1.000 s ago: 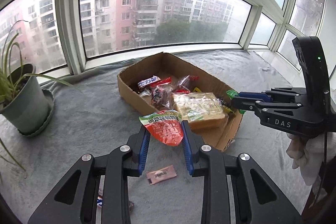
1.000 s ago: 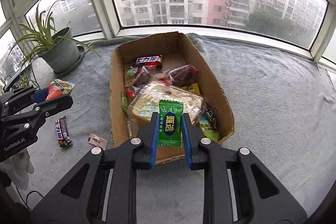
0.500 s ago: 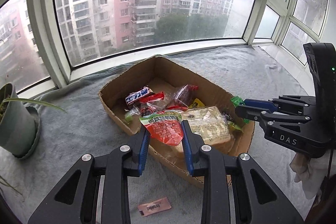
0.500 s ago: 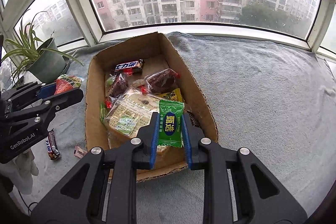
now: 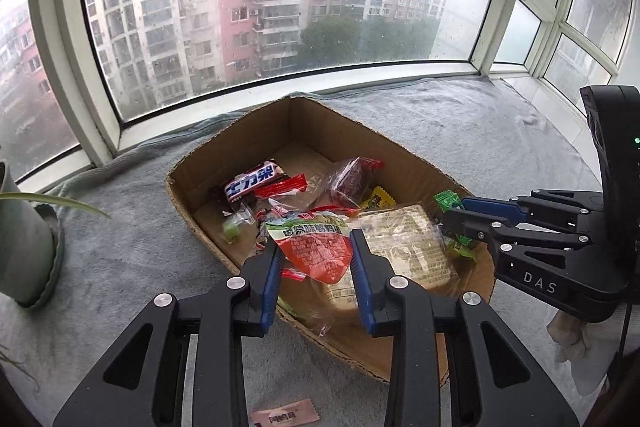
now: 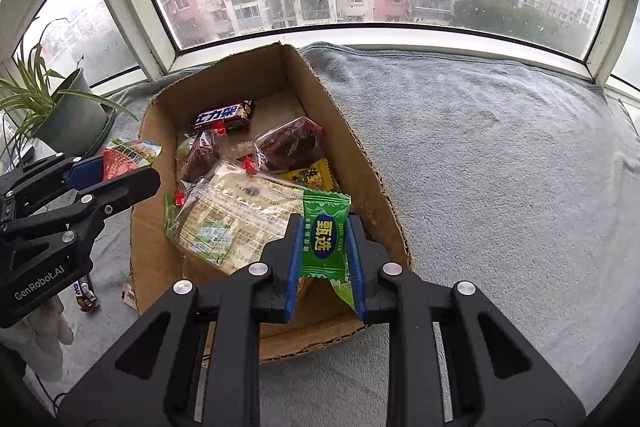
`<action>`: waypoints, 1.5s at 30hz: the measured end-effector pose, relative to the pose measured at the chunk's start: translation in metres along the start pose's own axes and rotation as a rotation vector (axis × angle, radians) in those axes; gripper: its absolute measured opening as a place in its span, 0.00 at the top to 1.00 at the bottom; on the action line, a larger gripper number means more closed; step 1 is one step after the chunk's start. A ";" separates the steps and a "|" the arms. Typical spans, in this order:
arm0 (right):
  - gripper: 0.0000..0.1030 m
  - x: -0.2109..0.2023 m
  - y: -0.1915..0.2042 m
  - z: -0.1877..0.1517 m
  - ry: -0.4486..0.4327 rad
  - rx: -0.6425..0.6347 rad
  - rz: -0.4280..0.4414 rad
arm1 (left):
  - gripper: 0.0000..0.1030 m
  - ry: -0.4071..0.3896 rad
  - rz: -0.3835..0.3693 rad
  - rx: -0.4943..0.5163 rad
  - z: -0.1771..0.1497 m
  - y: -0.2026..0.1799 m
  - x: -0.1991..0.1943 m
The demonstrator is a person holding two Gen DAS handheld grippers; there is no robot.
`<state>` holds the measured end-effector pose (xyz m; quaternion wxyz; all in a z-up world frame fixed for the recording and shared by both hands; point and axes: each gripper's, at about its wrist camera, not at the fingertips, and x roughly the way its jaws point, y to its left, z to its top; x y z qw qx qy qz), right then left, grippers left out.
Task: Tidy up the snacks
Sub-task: 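Carry both held candy packets over the cardboard box, then open both grippers to drop the packets into the box, then move both grippers back toward the Snickers bar and pink sweet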
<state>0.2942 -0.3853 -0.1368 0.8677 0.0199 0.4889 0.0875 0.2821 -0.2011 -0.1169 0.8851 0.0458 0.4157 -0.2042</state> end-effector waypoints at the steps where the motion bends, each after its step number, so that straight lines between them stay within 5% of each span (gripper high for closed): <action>1: 0.79 0.000 0.000 0.000 0.001 -0.002 0.000 | 0.69 -0.002 0.003 0.002 0.001 0.000 0.000; 6: 0.78 -0.001 0.002 0.000 -0.006 -0.008 -0.009 | 0.68 -0.003 -0.001 0.006 0.003 -0.003 -0.001; 9: 0.68 -0.003 0.003 0.000 -0.008 -0.016 -0.011 | 0.64 -0.005 0.003 0.010 0.004 -0.005 -0.002; 11: 0.48 -0.006 0.005 -0.001 -0.016 -0.028 -0.022 | 0.53 -0.007 0.002 0.008 0.005 -0.005 -0.003; 20: 0.34 -0.015 0.013 -0.001 -0.037 -0.060 -0.055 | 0.50 -0.025 0.007 0.010 0.007 -0.006 -0.013; 33: 0.32 -0.036 0.021 -0.007 -0.062 -0.063 -0.063 | 0.50 -0.061 -0.009 -0.032 0.008 0.004 -0.035; 45: 0.32 -0.070 0.058 -0.025 -0.099 -0.102 0.062 | 0.50 -0.114 -0.006 -0.092 -0.016 0.042 -0.084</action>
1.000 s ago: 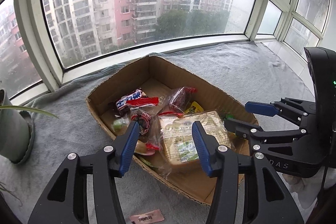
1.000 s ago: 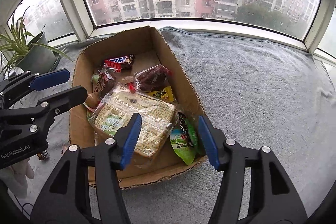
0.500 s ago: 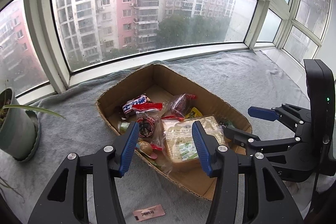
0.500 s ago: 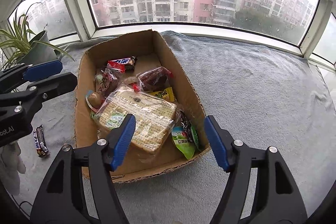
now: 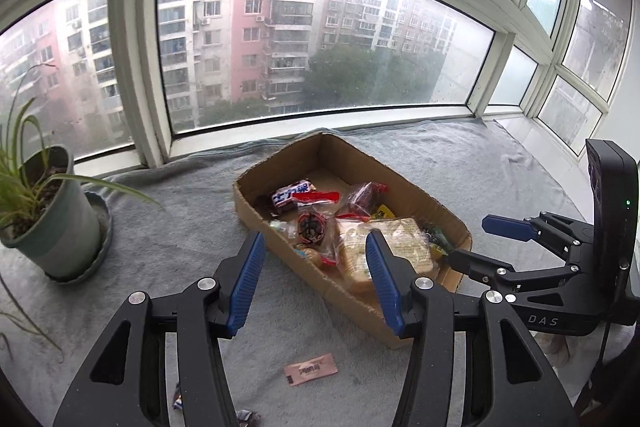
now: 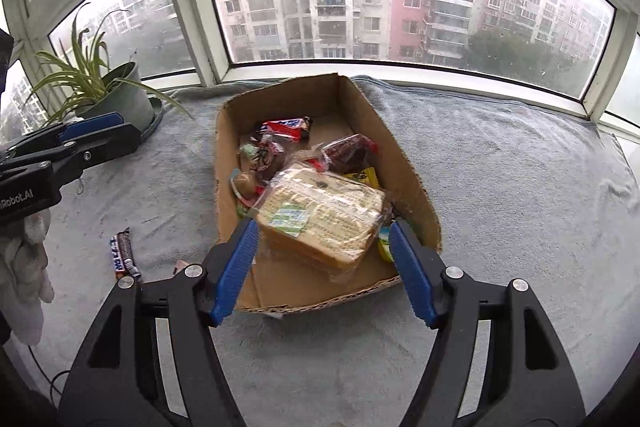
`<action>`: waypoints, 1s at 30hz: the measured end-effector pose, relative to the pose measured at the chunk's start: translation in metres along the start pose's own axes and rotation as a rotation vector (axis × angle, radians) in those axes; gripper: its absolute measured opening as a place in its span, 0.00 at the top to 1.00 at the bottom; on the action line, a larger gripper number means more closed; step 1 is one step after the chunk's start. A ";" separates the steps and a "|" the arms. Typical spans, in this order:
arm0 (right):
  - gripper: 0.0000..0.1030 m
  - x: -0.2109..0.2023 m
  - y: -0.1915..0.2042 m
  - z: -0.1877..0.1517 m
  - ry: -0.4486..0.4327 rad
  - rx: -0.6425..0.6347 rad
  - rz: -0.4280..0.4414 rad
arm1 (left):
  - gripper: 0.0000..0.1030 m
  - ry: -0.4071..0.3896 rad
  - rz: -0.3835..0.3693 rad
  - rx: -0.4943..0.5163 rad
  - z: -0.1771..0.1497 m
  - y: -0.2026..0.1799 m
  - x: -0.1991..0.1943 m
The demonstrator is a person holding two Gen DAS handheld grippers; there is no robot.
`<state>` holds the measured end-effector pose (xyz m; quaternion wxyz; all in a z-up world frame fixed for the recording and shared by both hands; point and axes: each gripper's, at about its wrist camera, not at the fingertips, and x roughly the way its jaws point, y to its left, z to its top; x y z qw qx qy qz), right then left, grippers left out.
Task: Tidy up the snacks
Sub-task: 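Move both grippers back toward the Snickers bar and pink sweet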
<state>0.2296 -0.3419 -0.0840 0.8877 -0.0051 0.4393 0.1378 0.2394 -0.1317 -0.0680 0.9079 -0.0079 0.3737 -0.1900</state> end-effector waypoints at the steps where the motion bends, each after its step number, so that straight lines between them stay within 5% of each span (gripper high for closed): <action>1: 0.32 -0.003 0.006 -0.002 -0.002 -0.006 0.019 | 0.50 -0.003 0.004 -0.010 -0.003 0.007 -0.005; 12: 0.32 0.002 0.082 -0.026 0.068 -0.188 0.221 | 0.50 -0.011 0.061 -0.103 -0.057 0.067 -0.054; 21: 0.34 0.055 0.125 -0.038 0.206 -0.313 0.252 | 0.50 0.079 0.079 -0.200 -0.119 0.095 -0.066; 30: 0.45 0.097 0.136 -0.033 0.289 -0.309 0.262 | 0.50 0.116 0.064 -0.251 -0.142 0.101 -0.063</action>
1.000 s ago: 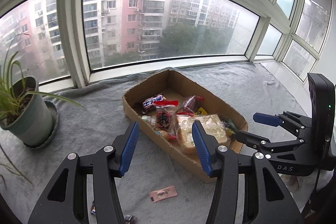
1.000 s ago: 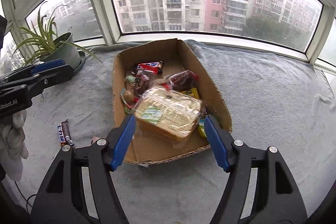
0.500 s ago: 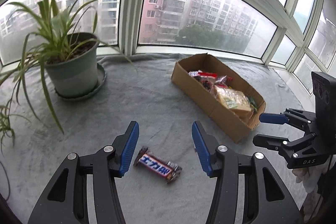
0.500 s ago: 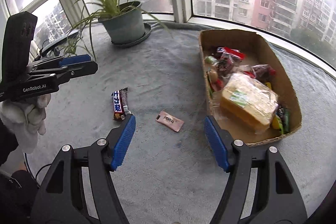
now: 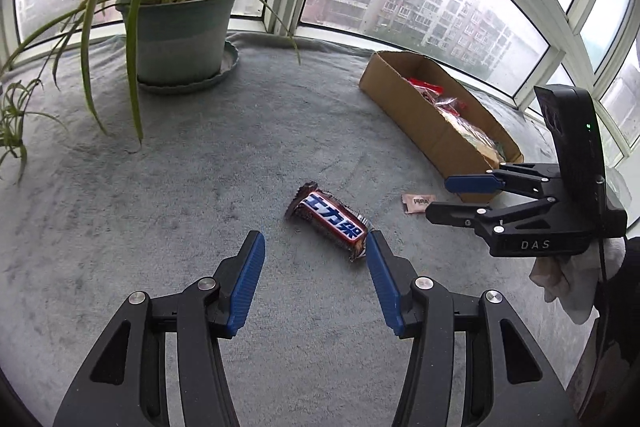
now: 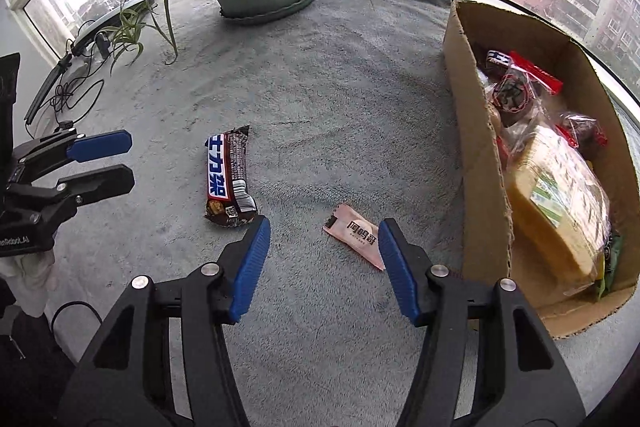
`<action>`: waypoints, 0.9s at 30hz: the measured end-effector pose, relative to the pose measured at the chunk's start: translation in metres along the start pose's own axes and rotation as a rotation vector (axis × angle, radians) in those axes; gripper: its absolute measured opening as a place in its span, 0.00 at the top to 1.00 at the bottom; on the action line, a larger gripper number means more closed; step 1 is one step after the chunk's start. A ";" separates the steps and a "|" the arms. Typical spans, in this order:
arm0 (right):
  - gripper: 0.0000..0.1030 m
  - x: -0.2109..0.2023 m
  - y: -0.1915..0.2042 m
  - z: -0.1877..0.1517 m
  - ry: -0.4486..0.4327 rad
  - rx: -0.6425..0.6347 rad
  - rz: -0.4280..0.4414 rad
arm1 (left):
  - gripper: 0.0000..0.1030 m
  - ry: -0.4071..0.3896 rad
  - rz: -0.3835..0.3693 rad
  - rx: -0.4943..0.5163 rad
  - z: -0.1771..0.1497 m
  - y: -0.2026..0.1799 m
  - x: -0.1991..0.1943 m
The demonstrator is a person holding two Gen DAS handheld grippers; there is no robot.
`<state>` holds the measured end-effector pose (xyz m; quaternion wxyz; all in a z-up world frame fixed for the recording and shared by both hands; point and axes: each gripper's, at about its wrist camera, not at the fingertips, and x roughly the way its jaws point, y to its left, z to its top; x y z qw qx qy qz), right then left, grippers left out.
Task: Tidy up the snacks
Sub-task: 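Move both grippers back toward the Snickers bar and pink sweet, then grasp Snickers bar with left gripper while right grasps pink wrapped sweet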
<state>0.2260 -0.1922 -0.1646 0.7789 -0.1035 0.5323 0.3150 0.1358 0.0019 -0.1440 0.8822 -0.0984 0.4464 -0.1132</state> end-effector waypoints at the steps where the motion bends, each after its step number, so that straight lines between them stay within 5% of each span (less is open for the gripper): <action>1: 0.46 0.004 -0.001 0.001 0.006 0.003 0.001 | 0.50 0.004 -0.003 -0.003 -0.001 0.001 0.001; 11: 0.46 0.035 -0.010 0.012 0.054 0.060 -0.032 | 0.50 0.028 -0.025 -0.017 -0.005 0.003 0.008; 24: 0.46 0.024 -0.015 -0.005 0.102 0.084 0.027 | 0.50 0.061 -0.056 -0.024 -0.002 0.000 0.025; 27: 0.54 0.023 -0.011 -0.008 0.095 0.064 -0.010 | 0.50 0.081 -0.062 -0.035 0.001 -0.001 0.035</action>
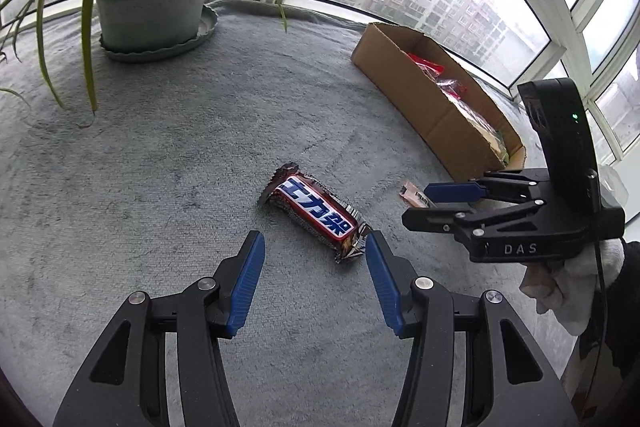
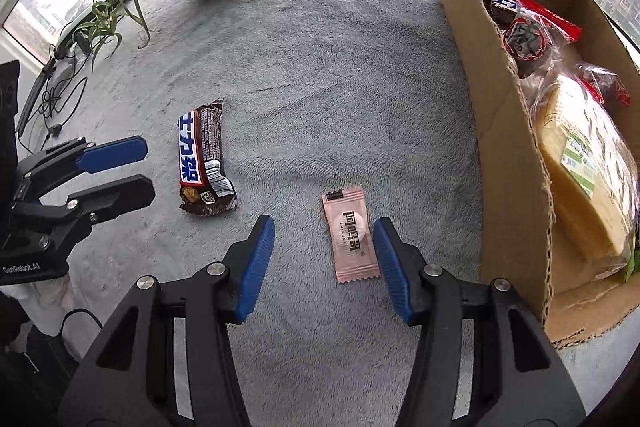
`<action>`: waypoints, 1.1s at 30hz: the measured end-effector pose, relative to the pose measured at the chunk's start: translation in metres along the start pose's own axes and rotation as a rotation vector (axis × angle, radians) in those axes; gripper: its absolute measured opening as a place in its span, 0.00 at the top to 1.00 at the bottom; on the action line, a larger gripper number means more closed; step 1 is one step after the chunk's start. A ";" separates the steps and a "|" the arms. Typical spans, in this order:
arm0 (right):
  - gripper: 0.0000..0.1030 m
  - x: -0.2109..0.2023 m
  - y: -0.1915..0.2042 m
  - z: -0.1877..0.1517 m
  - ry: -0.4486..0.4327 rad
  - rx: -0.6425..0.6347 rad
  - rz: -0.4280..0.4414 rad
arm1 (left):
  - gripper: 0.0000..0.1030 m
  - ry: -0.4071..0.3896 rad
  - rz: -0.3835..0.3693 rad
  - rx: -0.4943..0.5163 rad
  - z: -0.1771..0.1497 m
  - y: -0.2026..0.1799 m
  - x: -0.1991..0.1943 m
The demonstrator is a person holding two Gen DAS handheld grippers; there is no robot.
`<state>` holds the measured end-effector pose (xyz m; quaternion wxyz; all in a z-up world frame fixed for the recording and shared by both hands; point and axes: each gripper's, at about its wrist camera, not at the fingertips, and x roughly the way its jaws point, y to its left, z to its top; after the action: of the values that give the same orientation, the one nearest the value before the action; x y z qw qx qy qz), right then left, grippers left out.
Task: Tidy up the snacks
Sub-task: 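Grasp Snickers bar with left gripper while right grasps pink wrapped sweet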
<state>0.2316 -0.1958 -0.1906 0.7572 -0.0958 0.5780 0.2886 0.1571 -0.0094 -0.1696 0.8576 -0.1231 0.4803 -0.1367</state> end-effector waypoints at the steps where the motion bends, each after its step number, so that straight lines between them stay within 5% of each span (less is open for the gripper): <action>1: 0.58 0.000 0.002 -0.001 -0.004 -0.007 -0.020 | 0.50 0.002 -0.002 -0.004 0.002 0.000 0.003; 4: 0.68 -0.001 0.005 -0.002 -0.016 -0.028 -0.082 | 0.50 0.010 0.007 -0.020 0.007 -0.001 0.012; 11: 0.71 0.002 0.018 -0.008 -0.027 -0.093 -0.173 | 0.50 0.030 0.024 -0.060 0.020 -0.005 0.029; 18: 0.75 0.000 0.012 -0.011 -0.032 -0.076 -0.170 | 0.51 0.044 0.107 0.020 0.022 -0.022 0.045; 22: 0.79 0.000 0.012 -0.011 -0.032 -0.076 -0.166 | 0.66 0.030 0.143 0.046 0.016 -0.023 0.042; 33: 0.80 -0.012 0.005 -0.010 -0.071 -0.033 -0.139 | 0.73 0.024 0.150 0.054 0.014 -0.023 0.038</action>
<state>0.2188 -0.2003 -0.1820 0.7939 -0.1378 0.5379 0.2479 0.1852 -0.0435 -0.1844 0.8627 -0.0618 0.4943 -0.0865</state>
